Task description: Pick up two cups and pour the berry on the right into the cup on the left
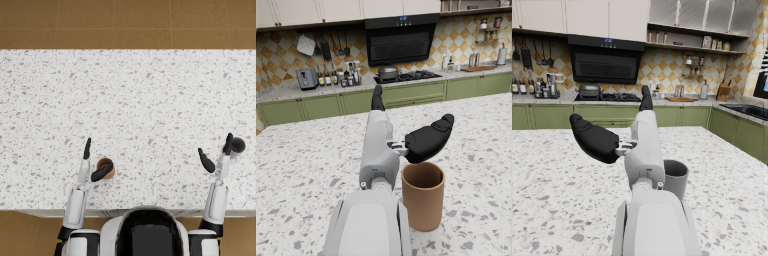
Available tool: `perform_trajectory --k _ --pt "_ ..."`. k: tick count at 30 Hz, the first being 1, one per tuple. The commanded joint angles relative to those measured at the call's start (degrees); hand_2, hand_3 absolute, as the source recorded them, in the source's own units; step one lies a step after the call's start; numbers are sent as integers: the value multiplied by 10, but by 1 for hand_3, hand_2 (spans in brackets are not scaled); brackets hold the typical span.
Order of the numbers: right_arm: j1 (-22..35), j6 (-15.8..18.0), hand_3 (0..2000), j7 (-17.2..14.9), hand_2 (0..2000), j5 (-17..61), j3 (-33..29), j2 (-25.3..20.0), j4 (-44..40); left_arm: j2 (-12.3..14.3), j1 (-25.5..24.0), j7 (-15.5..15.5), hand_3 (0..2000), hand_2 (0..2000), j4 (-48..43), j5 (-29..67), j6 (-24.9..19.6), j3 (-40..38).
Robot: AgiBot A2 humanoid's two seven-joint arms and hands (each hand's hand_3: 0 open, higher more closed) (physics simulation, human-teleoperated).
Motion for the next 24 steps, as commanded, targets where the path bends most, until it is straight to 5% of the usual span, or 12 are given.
perform_trajectory --k 1,10,24 --pt "-2 0 0 0 0 5 -68 -2 -16 -11 -52 0 0 0 -5 1 0 -13" --pt "-3 0 0 0 0 16 -95 -8 -99 -22 -123 0 0 0 0 3 0 25" --pt "52 0 0 0 0 17 -95 7 -281 7 -88 0 0 0 99 3 0 40"
